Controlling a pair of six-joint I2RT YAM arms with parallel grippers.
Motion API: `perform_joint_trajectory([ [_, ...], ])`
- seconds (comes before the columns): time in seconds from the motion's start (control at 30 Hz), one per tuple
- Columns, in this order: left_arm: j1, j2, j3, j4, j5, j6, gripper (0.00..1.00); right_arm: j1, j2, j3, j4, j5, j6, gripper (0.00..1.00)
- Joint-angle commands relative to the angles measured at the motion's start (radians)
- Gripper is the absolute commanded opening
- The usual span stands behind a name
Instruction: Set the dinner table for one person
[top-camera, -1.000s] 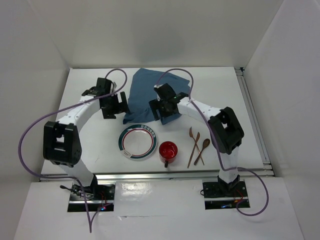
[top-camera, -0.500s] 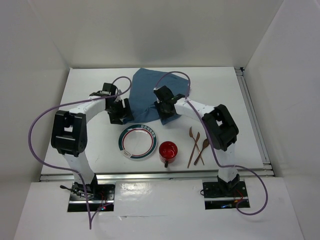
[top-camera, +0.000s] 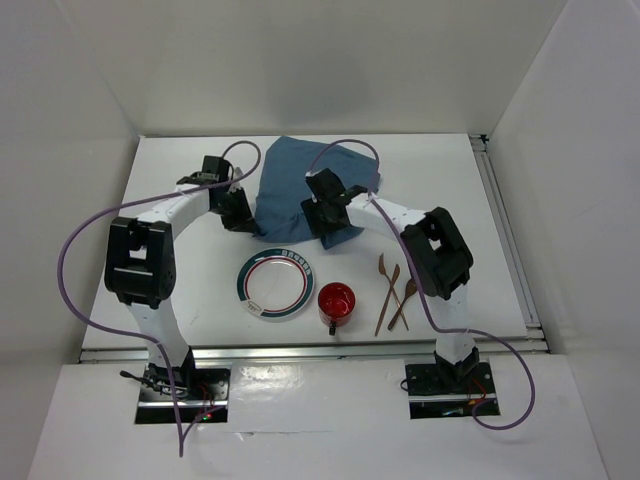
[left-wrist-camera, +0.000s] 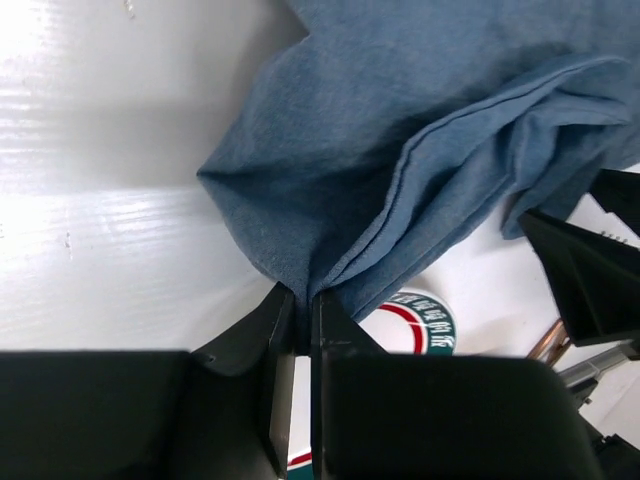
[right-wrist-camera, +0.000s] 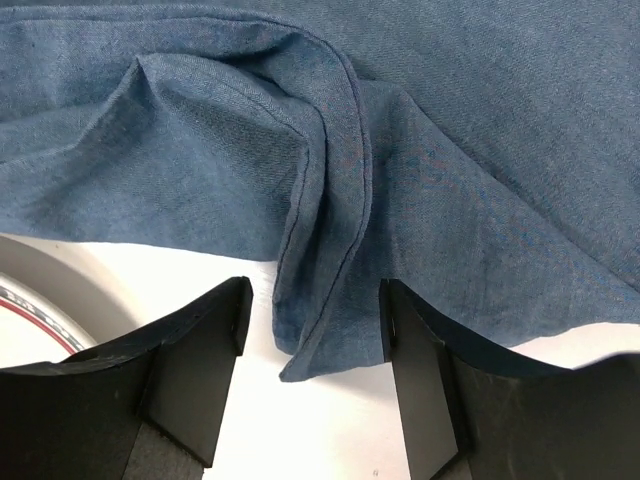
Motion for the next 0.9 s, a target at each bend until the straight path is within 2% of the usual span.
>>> perform_joint_trajectory([
  [0.0,0.004,0.007,0.056,-0.025,0.036,0.008,0.0,-0.001,0.011,0.04,0.002,0.016,0.021,0.66],
  [0.1,0.004,0.007,0.083,-0.037,0.045,0.008,0.0,-0.001,0.022,0.04,0.002,0.016,0.021,0.63],
  [0.23,0.013,0.007,0.108,-0.057,0.056,0.008,0.0,0.008,0.041,0.04,0.002,0.036,0.041,0.49],
  [0.33,0.013,0.007,0.139,-0.07,0.056,0.017,0.0,0.008,0.041,0.031,0.002,0.045,0.05,0.33],
  [0.37,0.013,-0.002,0.154,-0.079,0.056,0.017,0.0,0.008,0.041,0.022,-0.008,0.059,0.05,0.21],
  [0.47,0.013,-0.002,0.18,-0.09,0.056,0.017,0.0,0.008,0.022,0.035,-0.02,0.088,0.059,0.02],
  [0.7,0.045,-0.022,0.327,-0.14,0.117,0.017,0.0,-0.023,-0.138,0.158,-0.084,0.146,0.032,0.0],
  [0.87,0.076,-0.043,0.504,-0.174,0.171,0.017,0.0,-0.063,-0.236,0.274,-0.098,0.076,-0.008,0.0],
])
